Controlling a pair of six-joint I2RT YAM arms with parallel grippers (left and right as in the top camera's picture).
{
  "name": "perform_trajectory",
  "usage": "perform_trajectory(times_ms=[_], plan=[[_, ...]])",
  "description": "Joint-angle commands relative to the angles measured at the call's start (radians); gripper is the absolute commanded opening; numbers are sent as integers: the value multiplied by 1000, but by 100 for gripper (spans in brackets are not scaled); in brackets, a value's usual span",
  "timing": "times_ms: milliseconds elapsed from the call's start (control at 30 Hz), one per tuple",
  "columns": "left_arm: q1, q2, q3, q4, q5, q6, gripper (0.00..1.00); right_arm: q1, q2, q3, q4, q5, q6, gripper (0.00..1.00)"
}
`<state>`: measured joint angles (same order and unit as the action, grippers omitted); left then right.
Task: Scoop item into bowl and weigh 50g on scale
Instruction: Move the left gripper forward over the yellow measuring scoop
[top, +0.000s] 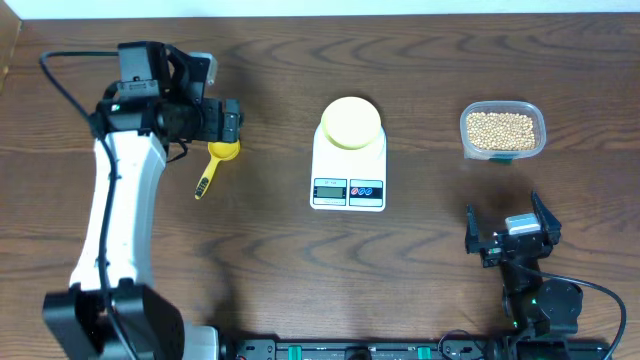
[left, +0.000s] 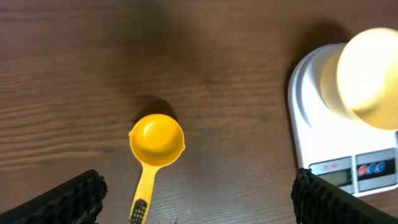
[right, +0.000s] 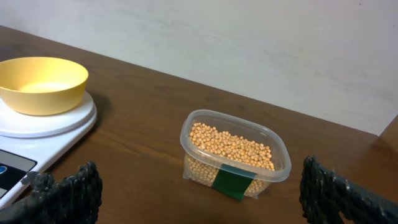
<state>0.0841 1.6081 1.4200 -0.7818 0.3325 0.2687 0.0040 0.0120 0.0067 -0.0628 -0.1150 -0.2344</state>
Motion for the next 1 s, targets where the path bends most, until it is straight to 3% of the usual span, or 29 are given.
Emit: perform_trajectory(times_ms=[0,200,500,967], plan=[[5,54,21,0,15,131,98,11,-6,-1,-3,1,13,99],[19,157,21,4,13,253,96,11,-6,-1,-3,1,13,99],[78,276,21,92,-38,254,84,11,-6,-1,-3,1,13,99],[86,415,21,231,-64,255,79,11,-6,-1,-3,1,13,99]])
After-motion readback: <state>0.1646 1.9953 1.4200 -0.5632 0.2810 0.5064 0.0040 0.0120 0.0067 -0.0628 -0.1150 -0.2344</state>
